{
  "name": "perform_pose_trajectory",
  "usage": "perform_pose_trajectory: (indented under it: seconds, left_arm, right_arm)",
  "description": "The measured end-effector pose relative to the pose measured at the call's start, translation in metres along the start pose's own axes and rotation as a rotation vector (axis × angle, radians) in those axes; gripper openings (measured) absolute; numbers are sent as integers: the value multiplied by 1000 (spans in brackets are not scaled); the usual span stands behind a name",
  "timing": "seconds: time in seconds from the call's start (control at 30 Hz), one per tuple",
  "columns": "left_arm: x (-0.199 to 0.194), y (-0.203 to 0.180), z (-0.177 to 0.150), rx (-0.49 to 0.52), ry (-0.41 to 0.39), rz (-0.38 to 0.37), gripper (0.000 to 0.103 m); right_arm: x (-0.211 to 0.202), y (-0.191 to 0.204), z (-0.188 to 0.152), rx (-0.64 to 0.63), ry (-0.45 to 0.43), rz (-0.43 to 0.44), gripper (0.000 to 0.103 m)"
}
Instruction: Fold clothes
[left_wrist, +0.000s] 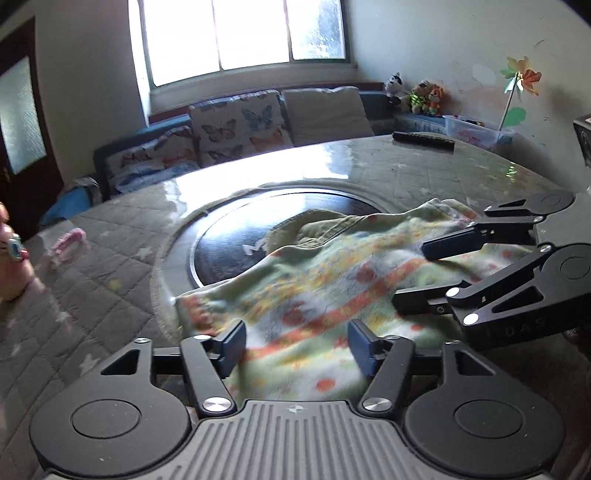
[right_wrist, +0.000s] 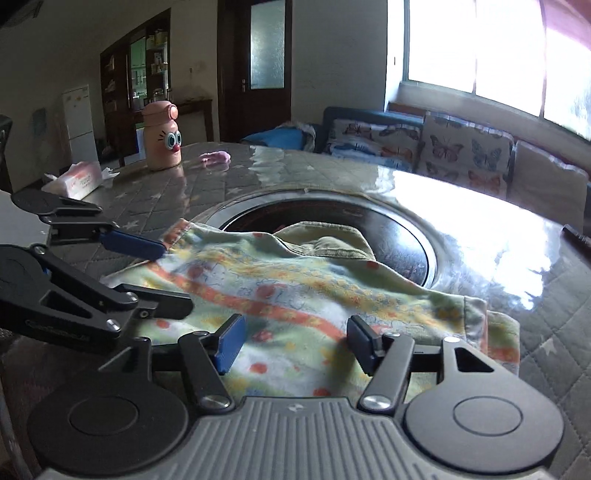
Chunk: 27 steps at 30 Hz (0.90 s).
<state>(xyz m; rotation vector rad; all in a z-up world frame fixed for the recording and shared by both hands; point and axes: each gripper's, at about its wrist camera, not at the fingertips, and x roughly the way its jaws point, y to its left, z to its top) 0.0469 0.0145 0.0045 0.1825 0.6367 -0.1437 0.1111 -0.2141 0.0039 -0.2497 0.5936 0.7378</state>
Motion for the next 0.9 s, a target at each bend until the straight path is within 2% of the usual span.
perform_pose_trajectory:
  seconds: [0.1, 0.47, 0.53, 0.7, 0.77, 0.9]
  left_arm:
    - [-6, -6, -8, 17, -25, 33, 72]
    - [-14, -7, -24, -6, -46, 87, 85]
    - [-15, -4, -26, -19, -42, 100, 92]
    - [-16, 4, -29, -58, -31, 113, 100]
    - [-16, 6, -30, -68, -28, 114, 101]
    - [-17, 9, -31, -78, -23, 117, 103]
  right_arm:
    - [-7, 6, -4, -14, -6, 12, 71]
    - [-23, 18, -20, -57, 13, 18, 74]
    - [-28, 15, -20, -40, 11, 24, 74]
    - [-40, 8, -22, 4, 7, 38, 77]
    - [-42, 3, -27, 31, 12, 24, 81]
    - [-48, -11, -37, 99, 24, 2, 82]
